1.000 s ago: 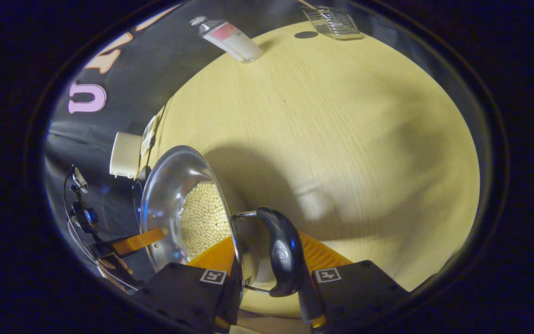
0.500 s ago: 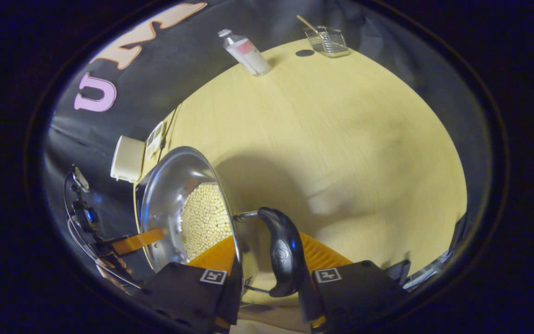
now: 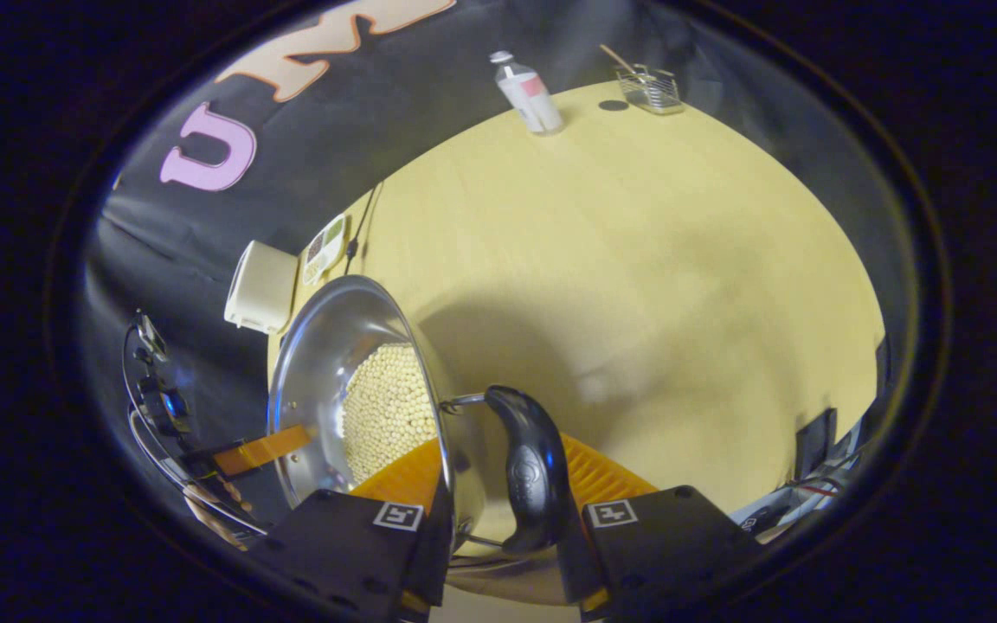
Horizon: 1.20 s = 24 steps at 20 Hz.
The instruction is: First push the handle of the pot to place it horizontally, then grasp the pot with both hands and set it on the induction cooktop.
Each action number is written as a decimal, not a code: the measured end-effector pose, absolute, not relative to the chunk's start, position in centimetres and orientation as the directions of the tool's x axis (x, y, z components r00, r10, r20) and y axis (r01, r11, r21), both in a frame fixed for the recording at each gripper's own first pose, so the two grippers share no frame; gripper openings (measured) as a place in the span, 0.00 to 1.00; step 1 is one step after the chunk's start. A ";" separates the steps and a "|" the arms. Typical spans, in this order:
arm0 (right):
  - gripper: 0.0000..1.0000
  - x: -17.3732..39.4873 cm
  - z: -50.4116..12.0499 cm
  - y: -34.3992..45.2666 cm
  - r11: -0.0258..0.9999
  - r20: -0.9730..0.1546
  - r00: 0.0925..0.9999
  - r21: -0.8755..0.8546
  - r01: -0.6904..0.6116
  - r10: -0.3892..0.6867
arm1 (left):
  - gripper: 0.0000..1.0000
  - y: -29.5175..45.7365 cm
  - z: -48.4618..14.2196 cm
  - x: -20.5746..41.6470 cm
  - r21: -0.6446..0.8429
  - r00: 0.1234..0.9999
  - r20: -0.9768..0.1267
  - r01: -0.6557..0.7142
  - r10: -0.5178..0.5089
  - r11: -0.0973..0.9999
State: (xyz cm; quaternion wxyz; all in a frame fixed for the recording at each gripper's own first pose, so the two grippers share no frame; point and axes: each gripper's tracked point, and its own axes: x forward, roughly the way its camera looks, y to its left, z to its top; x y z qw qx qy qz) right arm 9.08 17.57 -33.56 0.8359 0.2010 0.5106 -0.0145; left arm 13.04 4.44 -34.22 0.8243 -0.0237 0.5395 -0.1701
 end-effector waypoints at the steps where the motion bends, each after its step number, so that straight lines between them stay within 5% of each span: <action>1: 0.48 9.6 -33.5 18.7 0.919 -0.851 0.493 0.325 0.223 0.182 | 0.61 5.6 -34.2 13.6 -0.217 0.374 -0.877 0.252 -0.302 0.943; 3: 0.54 10.8 -33.6 21.0 0.922 -0.837 0.515 0.330 0.204 0.185 | 0.59 7.9 -34.2 14.7 -0.206 0.401 -0.869 0.243 -0.291 0.948; 6: 0.48 12.2 -34.2 24.1 0.927 -0.820 0.537 0.335 0.167 0.199 | 0.59 11.3 -34.3 16.1 -0.194 0.447 -0.853 0.207 -0.269 0.959; 7: 0.54 12.8 -34.4 25.3 0.930 -0.816 0.540 0.336 0.152 0.207 | 0.59 12.3 -34.0 16.5 -0.191 0.467 -0.845 0.192 -0.261 0.963; 8: 0.48 13.3 -34.5 26.5 0.931 -0.811 0.546 0.337 0.138 0.213 | 0.59 13.5 -34.1 16.9 -0.186 0.483 -0.839 0.180 -0.252 0.966; 15: 0.48 16.9 -35.9 32.7 0.934 -0.773 0.583 0.352 0.067 0.249 | 0.58 19.4 -34.0 19.9 -0.140 0.589 -0.788 0.112 -0.179 0.984; 20: 0.54 18.9 -36.3 34.4 0.939 -0.762 0.592 0.342 0.024 0.263 | 0.58 20.8 -34.6 21.1 -0.169 0.619 -0.766 0.066 -0.174 0.983; 24: 0.48 19.9 -36.8 35.3 0.943 -0.767 0.586 0.332 0.012 0.262 | 0.58 21.5 -35.1 21.6 -0.164 0.624 -0.764 0.054 -0.162 0.985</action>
